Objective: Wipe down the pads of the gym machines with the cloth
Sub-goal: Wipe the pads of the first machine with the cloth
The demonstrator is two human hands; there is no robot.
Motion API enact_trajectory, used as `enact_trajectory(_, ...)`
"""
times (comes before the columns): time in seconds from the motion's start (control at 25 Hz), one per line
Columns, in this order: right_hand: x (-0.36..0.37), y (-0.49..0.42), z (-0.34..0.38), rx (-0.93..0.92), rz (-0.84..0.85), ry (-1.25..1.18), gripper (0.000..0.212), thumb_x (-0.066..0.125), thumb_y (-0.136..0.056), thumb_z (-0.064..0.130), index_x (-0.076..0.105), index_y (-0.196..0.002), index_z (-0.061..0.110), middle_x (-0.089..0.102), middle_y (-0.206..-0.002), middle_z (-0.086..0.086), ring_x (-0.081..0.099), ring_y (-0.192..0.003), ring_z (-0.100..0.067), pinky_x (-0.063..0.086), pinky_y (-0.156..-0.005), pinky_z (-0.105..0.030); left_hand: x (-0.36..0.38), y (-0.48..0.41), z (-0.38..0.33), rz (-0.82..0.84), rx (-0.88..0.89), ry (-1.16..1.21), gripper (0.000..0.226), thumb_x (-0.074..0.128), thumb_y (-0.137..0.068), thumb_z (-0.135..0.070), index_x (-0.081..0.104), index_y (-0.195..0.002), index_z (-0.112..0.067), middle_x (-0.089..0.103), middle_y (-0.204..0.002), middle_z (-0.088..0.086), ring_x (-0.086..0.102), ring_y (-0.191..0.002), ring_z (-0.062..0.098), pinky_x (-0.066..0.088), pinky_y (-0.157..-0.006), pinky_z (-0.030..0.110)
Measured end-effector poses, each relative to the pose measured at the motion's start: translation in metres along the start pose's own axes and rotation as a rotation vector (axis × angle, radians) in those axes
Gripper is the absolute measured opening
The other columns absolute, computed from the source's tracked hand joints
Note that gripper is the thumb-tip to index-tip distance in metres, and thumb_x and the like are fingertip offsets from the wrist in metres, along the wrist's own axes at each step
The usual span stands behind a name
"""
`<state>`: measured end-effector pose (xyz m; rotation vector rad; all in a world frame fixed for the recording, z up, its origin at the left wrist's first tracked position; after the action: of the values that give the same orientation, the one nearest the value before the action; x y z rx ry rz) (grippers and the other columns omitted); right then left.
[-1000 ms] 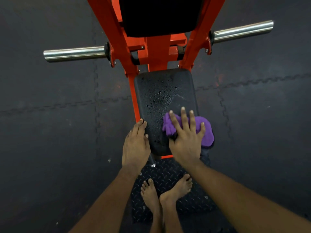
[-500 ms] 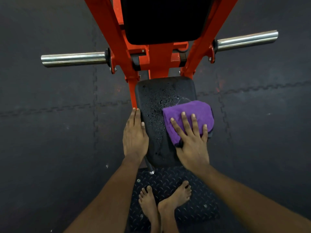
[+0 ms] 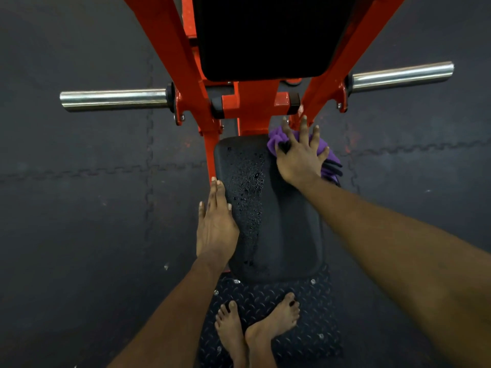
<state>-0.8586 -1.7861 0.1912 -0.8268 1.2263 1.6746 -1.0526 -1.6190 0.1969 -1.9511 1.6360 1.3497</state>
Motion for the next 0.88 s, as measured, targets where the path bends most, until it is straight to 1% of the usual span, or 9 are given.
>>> enact_trajectory(0.08,-0.005,-0.018,-0.001,0.070,0.029,-0.082,0.062,0.034,-0.104,0.054,0.004,-0.158,0.050,-0.015,-0.169,0.004,-0.015,-0.154,-0.034,0.002,-0.115,-0.075,0.001,0.001,-0.001,0.018,0.001,0.004,0.060,0.028,-0.108,-0.015,0.000,-0.161,-0.014,-0.007,-0.168,-0.003,0.000,-0.155,0.012,0.002,-0.127,0.042)
enact_trajectory(0.16,-0.005,-0.009,0.003,0.016,-0.005,-0.070,0.060,0.037,-0.103,0.053,0.012,-0.158,0.049,-0.008,-0.170,0.007,-0.011,-0.155,-0.032,0.004,-0.116,-0.074,-0.001,0.001,-0.001,0.017,0.017,0.002,0.061,0.029,-0.108,-0.014,-0.003,-0.160,-0.014,-0.009,-0.168,-0.002,-0.002,-0.155,0.012,0.002,-0.127,0.042)
enact_trajectory(0.32,0.007,0.089,-0.008,-0.210,-0.114,0.017,0.071,0.054,-0.099,0.041,0.015,-0.157,0.050,-0.002,-0.169,0.016,-0.009,-0.156,-0.021,0.008,-0.121,-0.065,0.001,-0.001,-0.005,0.049,0.039,0.003,0.068,0.028,-0.107,-0.012,-0.016,-0.158,-0.023,-0.016,-0.167,-0.004,-0.006,-0.154,0.011,0.002,-0.126,0.043)
enact_trajectory(0.4,0.014,0.128,-0.023,-0.220,-0.102,-0.002,0.076,0.059,-0.097,0.037,0.015,-0.157,0.050,-0.001,-0.169,0.018,-0.009,-0.156,-0.018,0.010,-0.122,-0.062,0.002,-0.001,-0.005,0.080,0.032,-0.028,0.070,0.027,-0.107,-0.012,-0.021,-0.156,-0.025,-0.021,-0.166,-0.003,-0.006,-0.154,0.012,0.003,-0.127,0.045)
enact_trajectory(0.48,0.020,0.134,-0.034,-0.177,-0.088,0.002,0.075,0.058,-0.098,0.038,0.014,-0.157,0.050,-0.002,-0.169,0.018,-0.008,-0.156,-0.020,0.012,-0.122,-0.062,0.001,0.000,-0.005,0.091,0.026,-0.045,0.072,0.028,-0.107,-0.011,-0.023,-0.156,-0.026,-0.023,-0.165,-0.002,-0.006,-0.155,0.014,0.004,-0.126,0.047)
enact_trajectory(0.6,0.016,0.090,-0.028,-0.094,-0.074,0.028,0.071,0.051,-0.099,0.045,0.010,-0.158,0.050,0.000,-0.170,0.009,0.001,-0.156,-0.032,0.019,-0.118,-0.065,0.002,0.000,-0.005,0.099,0.018,-0.019,0.076,0.031,-0.106,-0.009,-0.024,-0.156,-0.027,-0.024,-0.165,-0.004,-0.004,-0.155,0.014,0.005,-0.126,0.048)
enact_trajectory(0.68,0.005,0.046,-0.019,-0.071,-0.063,0.025,0.066,0.044,-0.099,0.050,0.013,-0.157,0.048,0.013,-0.168,-0.001,0.016,-0.152,-0.039,0.027,-0.116,-0.066,0.002,0.001,-0.006,0.086,0.015,0.002,0.078,0.032,-0.106,-0.008,-0.023,-0.156,-0.030,-0.026,-0.164,-0.007,-0.001,-0.155,0.013,0.005,-0.126,0.047)
enact_trajectory(0.8,-0.008,-0.010,-0.014,-0.061,-0.051,0.012,0.056,0.037,-0.099,0.056,0.034,-0.151,0.038,0.035,-0.158,-0.005,0.034,-0.142,-0.039,0.037,-0.109,-0.063,0.003,0.001,-0.006,0.086,-0.008,0.043,0.079,0.032,-0.106,-0.007,-0.023,-0.156,-0.032,-0.026,-0.164,-0.011,0.009,-0.154,0.012,0.002,-0.126,0.045)
enact_trajectory(0.88,-0.013,-0.038,-0.008,0.005,-0.003,0.009,0.048,0.034,-0.100,0.056,0.054,-0.134,0.029,0.050,-0.144,-0.005,0.045,-0.131,-0.037,0.040,-0.106,-0.059,0.002,0.002,-0.008,0.083,-0.019,0.043,0.083,0.034,-0.104,-0.003,-0.023,-0.155,-0.033,-0.027,-0.163,-0.012,0.016,-0.152,0.011,0.001,-0.125,0.045)
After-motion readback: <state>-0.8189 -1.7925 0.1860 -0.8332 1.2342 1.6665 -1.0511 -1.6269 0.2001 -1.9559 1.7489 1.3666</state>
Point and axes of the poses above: each hand's wrist, its own y-axis away from the middle knuckle, its own x-axis out of the palm, z = x × y, the point moved 10 cm from there along -y, towards the middle knuckle
